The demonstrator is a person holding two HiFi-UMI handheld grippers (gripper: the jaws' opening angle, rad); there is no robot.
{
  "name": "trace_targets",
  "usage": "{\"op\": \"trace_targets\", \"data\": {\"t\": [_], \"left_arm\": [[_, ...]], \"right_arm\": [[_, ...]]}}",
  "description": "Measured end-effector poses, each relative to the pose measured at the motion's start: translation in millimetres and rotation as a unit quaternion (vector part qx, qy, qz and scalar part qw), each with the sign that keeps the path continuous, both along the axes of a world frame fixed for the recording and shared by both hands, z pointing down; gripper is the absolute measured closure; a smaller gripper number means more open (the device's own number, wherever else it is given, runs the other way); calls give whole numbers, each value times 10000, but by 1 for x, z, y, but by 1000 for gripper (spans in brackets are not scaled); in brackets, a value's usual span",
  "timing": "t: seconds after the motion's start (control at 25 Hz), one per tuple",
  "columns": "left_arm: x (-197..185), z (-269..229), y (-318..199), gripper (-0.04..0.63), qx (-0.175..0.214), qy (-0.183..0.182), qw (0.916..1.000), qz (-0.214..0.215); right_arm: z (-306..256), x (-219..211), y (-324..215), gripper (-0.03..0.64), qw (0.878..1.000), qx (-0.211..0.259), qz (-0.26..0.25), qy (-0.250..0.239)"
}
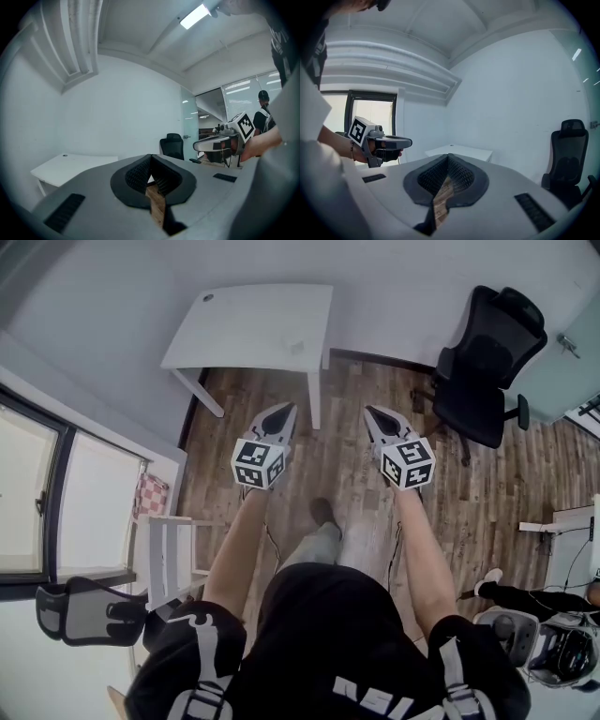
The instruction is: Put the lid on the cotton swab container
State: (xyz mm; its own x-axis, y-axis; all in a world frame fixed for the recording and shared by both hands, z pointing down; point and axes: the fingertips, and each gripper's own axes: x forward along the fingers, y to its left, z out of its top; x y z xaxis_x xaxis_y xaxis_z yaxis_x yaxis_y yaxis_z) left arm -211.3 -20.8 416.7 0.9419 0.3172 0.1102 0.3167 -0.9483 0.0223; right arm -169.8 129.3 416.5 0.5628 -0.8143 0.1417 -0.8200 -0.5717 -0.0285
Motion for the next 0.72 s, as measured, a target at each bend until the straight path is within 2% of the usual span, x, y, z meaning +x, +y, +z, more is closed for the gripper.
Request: {"op": "trace_targets", "data": {"t": [0.48, 0.72], "left_arm": [[118, 6, -42, 571, -111, -95, 9994, -320], [158, 12, -67, 571, -140, -129, 9988, -462]], "right_arm": [[1, 130, -44, 603, 9995, -83, -288, -75], [3, 177, -73, 603, 9990, -106, -437, -84]]}}
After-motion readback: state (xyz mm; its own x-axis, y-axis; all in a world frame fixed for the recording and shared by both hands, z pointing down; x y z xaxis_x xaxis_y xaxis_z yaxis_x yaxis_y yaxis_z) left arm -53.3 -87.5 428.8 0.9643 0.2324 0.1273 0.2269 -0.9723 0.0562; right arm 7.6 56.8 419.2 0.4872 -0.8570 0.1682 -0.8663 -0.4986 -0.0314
